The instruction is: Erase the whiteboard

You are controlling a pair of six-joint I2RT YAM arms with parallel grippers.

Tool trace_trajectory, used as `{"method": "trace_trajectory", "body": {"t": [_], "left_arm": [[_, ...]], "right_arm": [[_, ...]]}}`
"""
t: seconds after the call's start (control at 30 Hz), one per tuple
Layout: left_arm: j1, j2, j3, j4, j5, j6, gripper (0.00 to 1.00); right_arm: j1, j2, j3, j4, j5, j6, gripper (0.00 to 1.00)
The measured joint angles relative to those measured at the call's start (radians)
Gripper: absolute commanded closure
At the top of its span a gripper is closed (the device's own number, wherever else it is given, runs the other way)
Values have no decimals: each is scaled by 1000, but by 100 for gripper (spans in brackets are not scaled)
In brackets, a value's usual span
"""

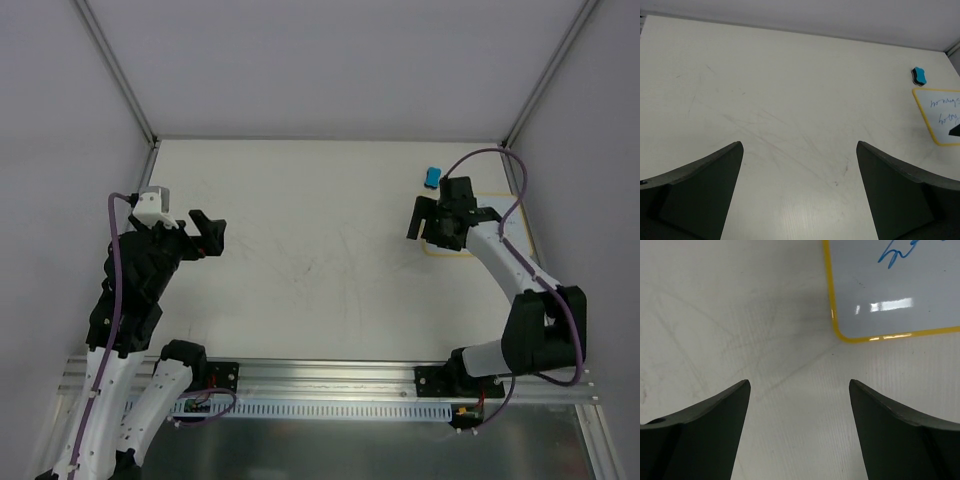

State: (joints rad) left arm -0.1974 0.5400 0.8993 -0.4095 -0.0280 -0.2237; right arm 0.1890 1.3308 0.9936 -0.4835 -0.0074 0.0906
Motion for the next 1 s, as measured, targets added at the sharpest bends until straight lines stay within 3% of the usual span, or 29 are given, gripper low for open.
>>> {"method": "trace_trajectory", "body": {"t": [0.2, 0.4, 0.8, 1.0], "left_arm": [[0, 2, -29, 0, 32, -17, 1], [0, -8, -42, -1, 47, -23, 1], [0, 2, -44, -26, 47, -22, 1], [0, 16, -44, -40, 47, -19, 1]], "right_arm": [[1, 279, 82, 24, 107, 55, 30], [1, 431, 163, 36, 139, 121, 46], [1, 509, 198, 44, 205, 209, 52], [10, 510, 198, 44, 228, 209, 71]]}}
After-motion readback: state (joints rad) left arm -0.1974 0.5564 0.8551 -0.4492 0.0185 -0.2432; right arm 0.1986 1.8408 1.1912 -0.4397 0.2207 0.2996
